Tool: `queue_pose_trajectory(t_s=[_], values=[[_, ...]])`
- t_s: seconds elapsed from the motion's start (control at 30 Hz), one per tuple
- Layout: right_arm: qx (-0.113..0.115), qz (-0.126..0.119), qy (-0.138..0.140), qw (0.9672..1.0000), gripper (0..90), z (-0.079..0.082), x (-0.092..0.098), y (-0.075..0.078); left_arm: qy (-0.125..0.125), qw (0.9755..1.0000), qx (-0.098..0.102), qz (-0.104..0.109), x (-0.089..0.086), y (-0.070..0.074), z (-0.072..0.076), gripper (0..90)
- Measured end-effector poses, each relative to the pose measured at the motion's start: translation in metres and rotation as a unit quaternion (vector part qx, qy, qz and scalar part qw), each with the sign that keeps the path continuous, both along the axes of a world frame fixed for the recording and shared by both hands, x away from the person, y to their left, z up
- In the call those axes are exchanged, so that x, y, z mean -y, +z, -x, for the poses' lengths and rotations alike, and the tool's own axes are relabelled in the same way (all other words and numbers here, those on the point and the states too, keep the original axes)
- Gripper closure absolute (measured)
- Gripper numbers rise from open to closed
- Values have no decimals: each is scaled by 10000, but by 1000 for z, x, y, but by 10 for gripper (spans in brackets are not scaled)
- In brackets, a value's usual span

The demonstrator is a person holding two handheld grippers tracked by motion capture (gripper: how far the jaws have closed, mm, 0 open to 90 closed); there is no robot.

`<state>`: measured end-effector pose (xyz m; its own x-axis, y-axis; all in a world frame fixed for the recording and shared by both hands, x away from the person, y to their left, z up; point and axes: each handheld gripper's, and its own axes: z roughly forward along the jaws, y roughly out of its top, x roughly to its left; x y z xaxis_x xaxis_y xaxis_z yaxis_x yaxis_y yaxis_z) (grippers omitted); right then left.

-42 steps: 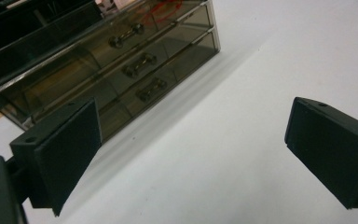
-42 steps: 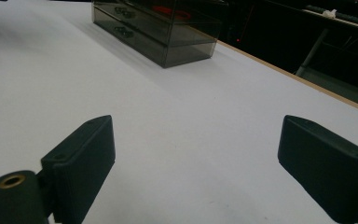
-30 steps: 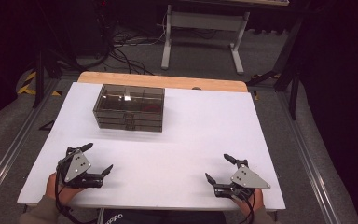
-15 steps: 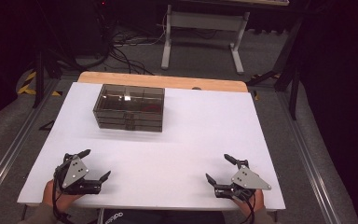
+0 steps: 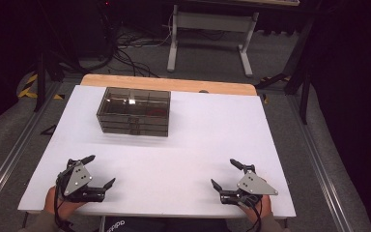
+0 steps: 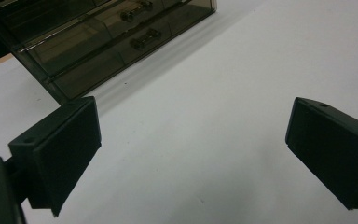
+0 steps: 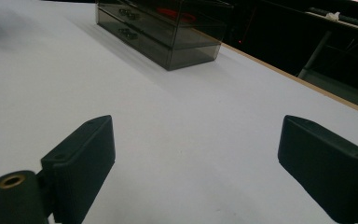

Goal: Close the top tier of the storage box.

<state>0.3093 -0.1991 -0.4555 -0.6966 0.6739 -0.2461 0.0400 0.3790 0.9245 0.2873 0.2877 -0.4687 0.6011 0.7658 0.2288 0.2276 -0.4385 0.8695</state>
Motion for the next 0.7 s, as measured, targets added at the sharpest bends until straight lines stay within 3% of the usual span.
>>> queue_pose_trajectory(t_s=[0.47,0.53,0.63,0.7], values=[[-17,-50,-43,10000,119,-3,3,0,48,10000,-61,0,-2,-2,-5,41],[-68,-108,-49,9999,119,-4,3,0,62,10000,-55,-7,-3,-2,-6,41],[-213,-435,-48,9988,126,-6,6,1,78,9999,-63,36,-3,-2,-7,41],[-213,-440,-87,9988,126,-5,8,1,55,10000,-63,18,-2,-1,-8,41]])
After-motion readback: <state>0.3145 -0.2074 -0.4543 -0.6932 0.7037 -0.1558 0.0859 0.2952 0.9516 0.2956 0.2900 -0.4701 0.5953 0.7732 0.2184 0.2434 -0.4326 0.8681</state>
